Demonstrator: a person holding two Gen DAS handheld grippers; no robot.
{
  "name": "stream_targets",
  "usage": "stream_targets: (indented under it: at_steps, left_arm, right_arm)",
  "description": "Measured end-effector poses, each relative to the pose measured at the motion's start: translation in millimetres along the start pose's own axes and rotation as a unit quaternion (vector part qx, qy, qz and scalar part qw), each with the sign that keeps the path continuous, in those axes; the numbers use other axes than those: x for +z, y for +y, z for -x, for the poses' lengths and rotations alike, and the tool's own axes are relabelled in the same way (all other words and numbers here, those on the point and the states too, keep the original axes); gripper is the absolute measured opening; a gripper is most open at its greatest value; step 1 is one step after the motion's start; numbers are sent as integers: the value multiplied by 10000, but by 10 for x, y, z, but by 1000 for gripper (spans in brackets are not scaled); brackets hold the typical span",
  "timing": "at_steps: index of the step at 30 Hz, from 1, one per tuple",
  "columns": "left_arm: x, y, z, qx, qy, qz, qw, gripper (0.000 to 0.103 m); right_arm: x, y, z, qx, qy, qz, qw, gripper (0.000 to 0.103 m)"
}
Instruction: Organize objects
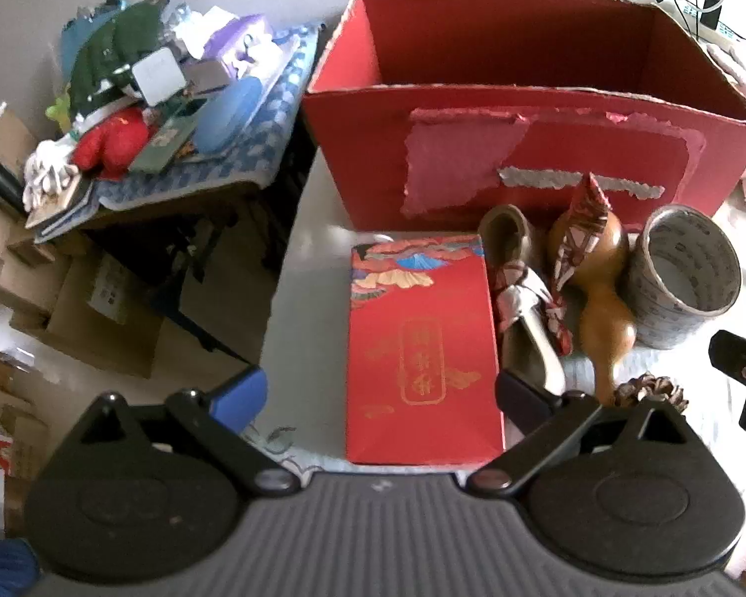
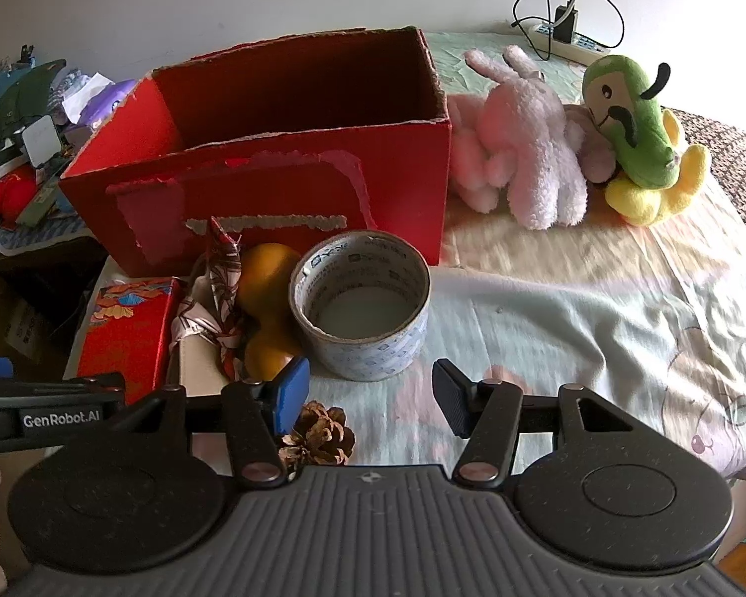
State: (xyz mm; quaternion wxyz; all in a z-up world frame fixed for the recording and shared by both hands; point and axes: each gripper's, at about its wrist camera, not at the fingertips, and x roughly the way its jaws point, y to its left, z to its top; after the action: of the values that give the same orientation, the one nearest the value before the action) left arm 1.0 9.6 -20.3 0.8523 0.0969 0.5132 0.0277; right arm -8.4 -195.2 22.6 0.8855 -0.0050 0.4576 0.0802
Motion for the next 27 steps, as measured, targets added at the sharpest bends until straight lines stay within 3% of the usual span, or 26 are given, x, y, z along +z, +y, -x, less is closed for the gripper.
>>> stream_targets:
  at_steps: [13, 27]
  left_arm:
    - [-18, 12, 45, 61, -50, -63, 9999, 99]
    - [-34, -10, 80, 57, -76, -85, 9999, 99]
  right_arm:
    - [-27, -9, 45, -154, -67, -39, 9999, 59]
    - [-55, -6, 88, -44, -69, 11, 10000, 59]
